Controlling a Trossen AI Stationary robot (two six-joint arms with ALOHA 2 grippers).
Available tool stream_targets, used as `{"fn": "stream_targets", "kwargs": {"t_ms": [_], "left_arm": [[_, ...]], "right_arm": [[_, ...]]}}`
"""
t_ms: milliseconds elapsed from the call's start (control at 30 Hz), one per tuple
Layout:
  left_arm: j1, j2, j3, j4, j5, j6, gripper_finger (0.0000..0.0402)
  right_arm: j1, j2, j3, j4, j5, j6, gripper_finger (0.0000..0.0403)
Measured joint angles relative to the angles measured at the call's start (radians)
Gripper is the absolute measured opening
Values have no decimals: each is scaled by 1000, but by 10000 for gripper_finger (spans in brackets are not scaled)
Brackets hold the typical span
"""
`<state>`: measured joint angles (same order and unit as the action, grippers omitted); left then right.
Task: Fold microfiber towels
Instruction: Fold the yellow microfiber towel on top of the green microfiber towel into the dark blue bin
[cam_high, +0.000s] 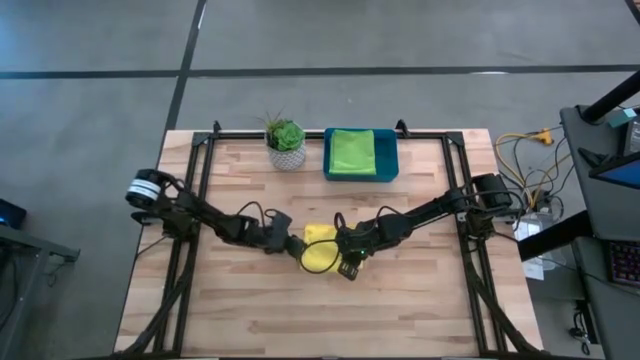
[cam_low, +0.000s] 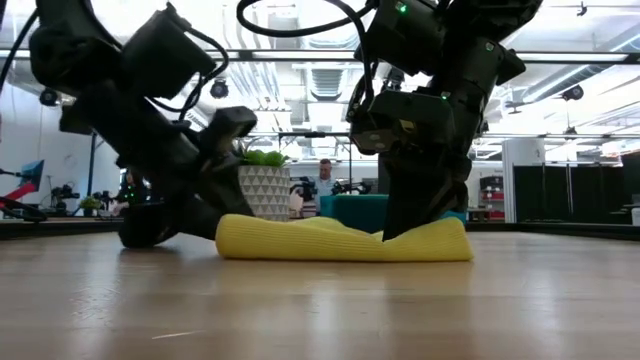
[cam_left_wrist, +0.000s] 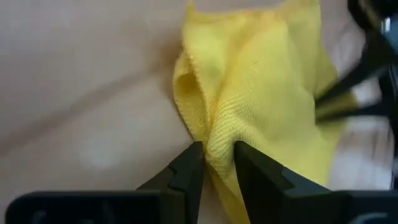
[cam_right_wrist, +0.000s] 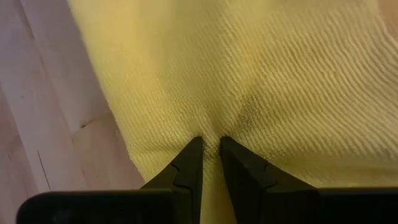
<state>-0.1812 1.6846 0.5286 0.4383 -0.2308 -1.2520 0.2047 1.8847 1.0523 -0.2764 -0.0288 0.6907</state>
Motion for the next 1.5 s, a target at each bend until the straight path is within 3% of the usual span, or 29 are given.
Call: {"fn": "stream_targets", "kwargs": {"t_ms": [133,233,533,733,933,1133,1300,1500], "left_arm": [[13,-3,-1,20,-75,-47,82],[12,-27,-5,14,-74,20,82],[-37,-161,50,24,-126,630,62],[3,-119,71,-224,-138,439,37],[61,-90,79,-128,90,826,48],[120,-96,93,-127,117,1262,85],[193,-54,129,-149,196,1311,112],[243,63,215,-197,379,1311,134]], "right_arm": [[0,0,0,-1,0,0,56],[0,0,0,-1,0,-1,56],[2,-1,-1,-5,2,-7,56],[3,-1,-3,-8,3,-14,56],[2,-2,-9,-5,3,-14,56],[2,-2,-10,-2,3,-19,56],[2,-2,-10,-2,3,-29,56],[2,-1,-10,-2,5,-13,56]]}}
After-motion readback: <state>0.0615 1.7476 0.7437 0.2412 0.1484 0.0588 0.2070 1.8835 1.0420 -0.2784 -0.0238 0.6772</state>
